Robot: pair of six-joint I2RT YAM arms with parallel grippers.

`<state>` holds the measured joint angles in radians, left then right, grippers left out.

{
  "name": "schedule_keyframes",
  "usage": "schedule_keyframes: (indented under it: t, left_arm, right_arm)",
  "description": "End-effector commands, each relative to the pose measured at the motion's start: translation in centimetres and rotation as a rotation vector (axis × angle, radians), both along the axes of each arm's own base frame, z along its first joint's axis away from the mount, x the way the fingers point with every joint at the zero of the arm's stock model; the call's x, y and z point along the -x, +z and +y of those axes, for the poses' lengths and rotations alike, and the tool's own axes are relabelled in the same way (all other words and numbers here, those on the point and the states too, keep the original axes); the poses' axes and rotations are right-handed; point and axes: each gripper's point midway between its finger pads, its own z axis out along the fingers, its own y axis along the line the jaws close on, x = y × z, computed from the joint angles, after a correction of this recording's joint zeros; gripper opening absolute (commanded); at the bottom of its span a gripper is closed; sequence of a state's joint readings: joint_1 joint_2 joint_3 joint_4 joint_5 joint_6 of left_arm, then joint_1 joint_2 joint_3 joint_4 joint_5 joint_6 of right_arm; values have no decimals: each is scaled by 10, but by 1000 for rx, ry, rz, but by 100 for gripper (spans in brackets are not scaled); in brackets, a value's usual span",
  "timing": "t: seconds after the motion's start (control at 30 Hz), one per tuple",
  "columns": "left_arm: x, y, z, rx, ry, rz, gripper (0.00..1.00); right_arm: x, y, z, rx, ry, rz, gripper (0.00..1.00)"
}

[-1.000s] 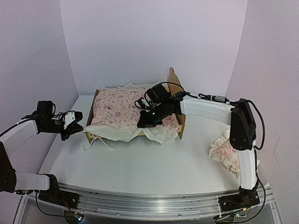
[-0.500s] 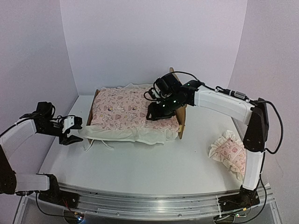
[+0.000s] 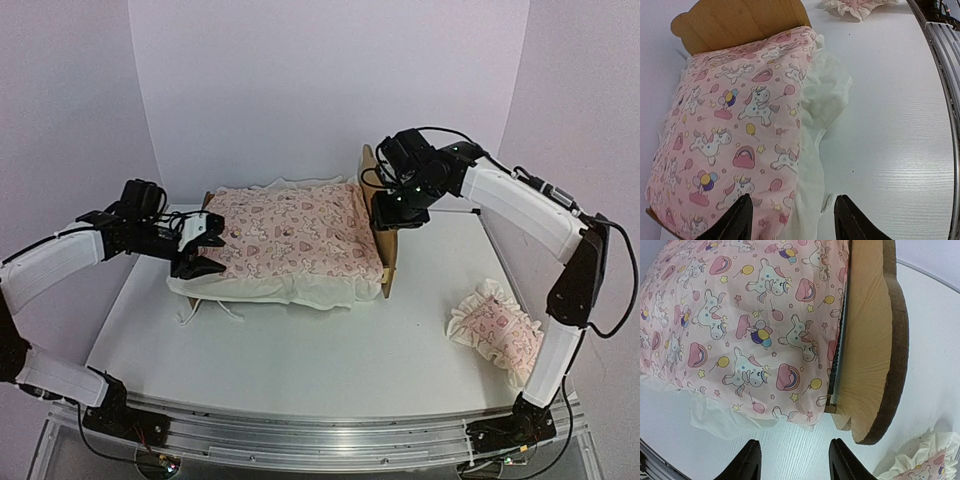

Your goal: Set up the pet bed

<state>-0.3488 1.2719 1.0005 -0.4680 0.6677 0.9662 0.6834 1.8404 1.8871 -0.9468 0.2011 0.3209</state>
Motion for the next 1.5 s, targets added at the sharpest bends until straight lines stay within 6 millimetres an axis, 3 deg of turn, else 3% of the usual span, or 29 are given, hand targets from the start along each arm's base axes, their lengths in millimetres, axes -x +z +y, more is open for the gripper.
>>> schedule_keyframes:
  t: [0.0, 0.2, 0.43, 0.57, 0.67, 0.83, 0.93, 1.1, 1.3, 1.47]
  left_arm:
    - [-23, 15, -54, 17, -13, -88, 59]
    - [-31, -7, -118, 49, -68, -87, 62]
    - [-45, -16, -168, 141, -62, 45, 61]
    - [-52, -27, -199, 139, -79, 36, 62]
    - [-61, -34, -220, 155, -64, 49, 63]
    - [-59, -50, -248, 146, -40, 62, 64]
    - [-56, -53, -253, 155, -19, 55, 64]
    - [-50, -43, -250, 180, -19, 59, 65]
    - [-38, -26, -233, 203, -24, 51, 66]
    - [-34, -15, -211, 256, -23, 108, 66]
  right_arm:
    - [23, 1, -7, -7, 54, 53, 48]
    - [45, -34, -18, 22, 138, 116, 49]
    - [23, -45, -25, 23, 100, 57, 50]
    - [7, -52, -30, 27, 58, 27, 49]
    - [-5, -61, -26, -7, 57, -7, 44]
    - [-24, -72, -31, 34, 13, -50, 32]
    - [-30, -77, -38, 63, -31, -63, 25]
    - [-32, -95, -34, 55, -37, -44, 19]
    - [-33, -96, -34, 14, -58, -80, 0]
    - [-20, -99, -38, -14, -81, -50, 0]
